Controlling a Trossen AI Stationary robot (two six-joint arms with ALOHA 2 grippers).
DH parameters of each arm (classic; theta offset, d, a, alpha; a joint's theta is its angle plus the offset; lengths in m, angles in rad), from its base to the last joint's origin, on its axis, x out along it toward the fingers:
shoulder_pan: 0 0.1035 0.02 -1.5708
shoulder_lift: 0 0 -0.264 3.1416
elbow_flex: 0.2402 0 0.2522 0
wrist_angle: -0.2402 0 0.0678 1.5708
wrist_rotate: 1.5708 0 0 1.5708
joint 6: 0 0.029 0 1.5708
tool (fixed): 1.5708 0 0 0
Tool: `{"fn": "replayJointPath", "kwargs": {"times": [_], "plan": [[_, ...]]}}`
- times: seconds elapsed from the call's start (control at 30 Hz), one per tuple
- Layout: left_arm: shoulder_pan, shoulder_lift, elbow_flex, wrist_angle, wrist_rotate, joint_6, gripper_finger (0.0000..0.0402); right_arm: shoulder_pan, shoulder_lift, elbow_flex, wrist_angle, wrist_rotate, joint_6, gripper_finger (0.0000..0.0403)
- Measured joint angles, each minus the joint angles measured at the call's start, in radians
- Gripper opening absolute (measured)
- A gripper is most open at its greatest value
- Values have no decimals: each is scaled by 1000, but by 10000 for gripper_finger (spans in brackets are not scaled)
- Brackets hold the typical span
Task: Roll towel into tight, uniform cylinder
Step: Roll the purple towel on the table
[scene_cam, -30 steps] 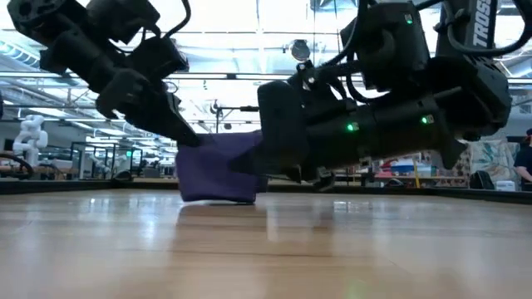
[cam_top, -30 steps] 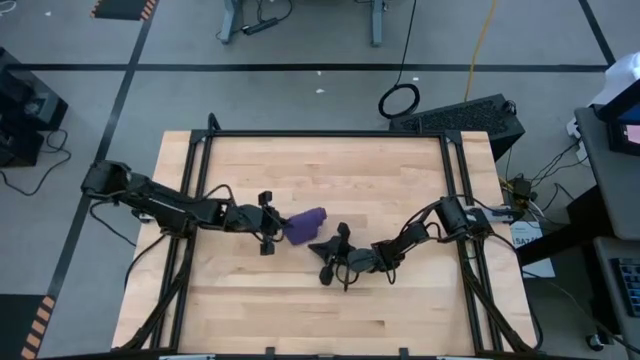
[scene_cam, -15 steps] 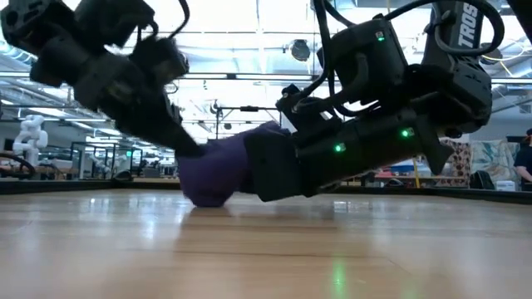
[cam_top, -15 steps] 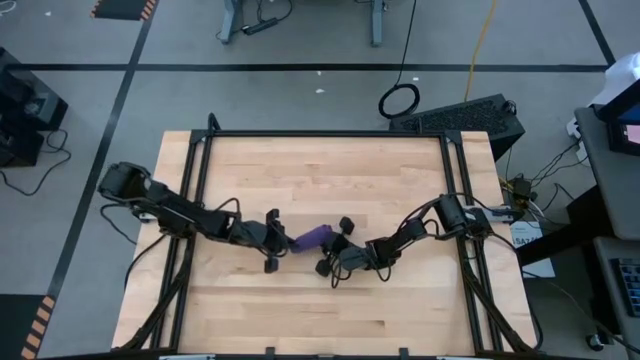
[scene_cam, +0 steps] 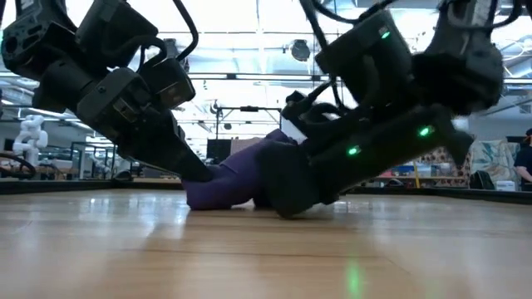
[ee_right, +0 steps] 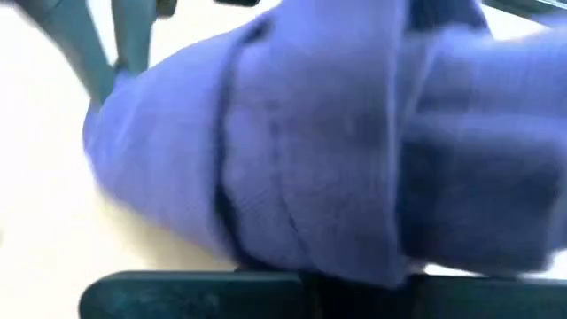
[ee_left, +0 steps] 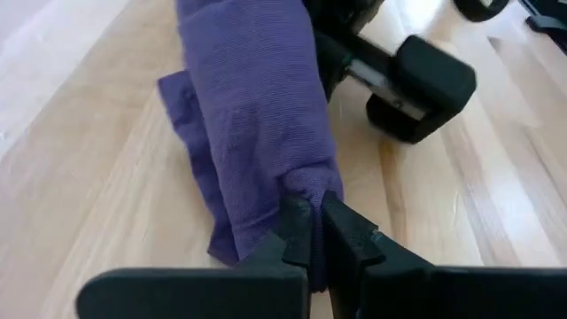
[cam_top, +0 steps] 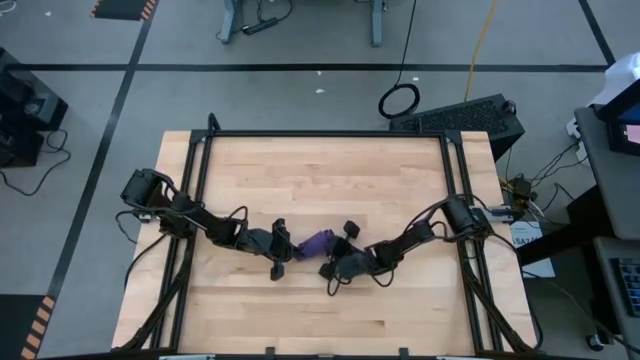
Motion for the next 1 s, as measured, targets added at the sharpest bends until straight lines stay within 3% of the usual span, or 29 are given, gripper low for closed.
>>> {"fn": "replayJointPath", "kwargs": {"times": [0.17, 0.4, 0.5, 0.63, 0.73, 1.0], "plan": [[4, 0, 0, 1, 19, -28, 13, 49, -120, -4, -281, -61, -6, 0], [30, 0, 0, 3, 64, -84, 13, 133, -340, -10, -632, -242, -88, 0], [44, 0, 0, 4, 105, -106, 13, 158, -408, -10, -581, -223, -184, 0], [62, 0, 0, 28, 165, -107, 13, 147, -433, -9, -332, -215, -398, 0], [78, 0, 4, 24, 196, -108, 13, 80, -418, -7, -158, -247, -472, 0], [119, 0, 5, 13, 281, -133, 13, -141, -286, -8, -86, -612, -379, 0]]}}
